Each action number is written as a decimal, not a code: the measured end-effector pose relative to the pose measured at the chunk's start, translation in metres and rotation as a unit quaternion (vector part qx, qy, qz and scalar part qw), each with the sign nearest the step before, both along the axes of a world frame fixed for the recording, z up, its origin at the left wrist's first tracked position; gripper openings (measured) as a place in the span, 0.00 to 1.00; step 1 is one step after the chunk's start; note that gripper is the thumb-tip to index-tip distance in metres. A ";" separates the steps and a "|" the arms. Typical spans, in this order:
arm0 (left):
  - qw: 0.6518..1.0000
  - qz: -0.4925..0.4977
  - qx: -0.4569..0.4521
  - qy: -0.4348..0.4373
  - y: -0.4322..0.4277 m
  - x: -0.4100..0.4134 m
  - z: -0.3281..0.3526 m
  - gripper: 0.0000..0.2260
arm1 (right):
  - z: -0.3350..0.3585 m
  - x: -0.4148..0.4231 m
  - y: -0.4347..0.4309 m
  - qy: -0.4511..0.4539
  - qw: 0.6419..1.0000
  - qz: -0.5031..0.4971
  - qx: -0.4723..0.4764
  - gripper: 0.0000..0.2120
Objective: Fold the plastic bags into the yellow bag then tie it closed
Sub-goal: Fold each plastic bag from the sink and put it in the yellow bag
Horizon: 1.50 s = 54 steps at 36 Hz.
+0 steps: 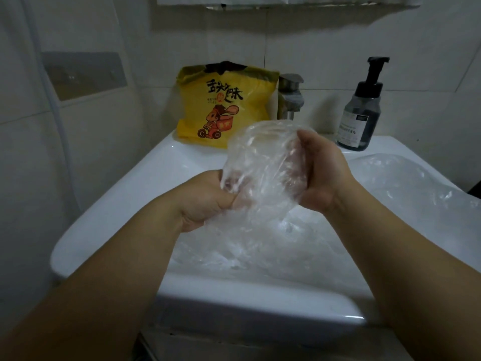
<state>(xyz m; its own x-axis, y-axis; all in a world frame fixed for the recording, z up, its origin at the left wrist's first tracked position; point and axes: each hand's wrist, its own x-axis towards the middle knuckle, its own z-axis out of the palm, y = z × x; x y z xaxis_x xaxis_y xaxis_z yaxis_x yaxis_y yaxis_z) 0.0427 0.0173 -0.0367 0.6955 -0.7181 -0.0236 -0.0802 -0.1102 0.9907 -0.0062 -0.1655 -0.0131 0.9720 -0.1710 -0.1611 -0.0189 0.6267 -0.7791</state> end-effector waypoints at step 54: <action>0.933 0.214 -0.203 0.207 0.018 0.028 0.005 0.15 | -0.003 0.001 0.006 0.004 0.993 -0.027 -0.117 0.16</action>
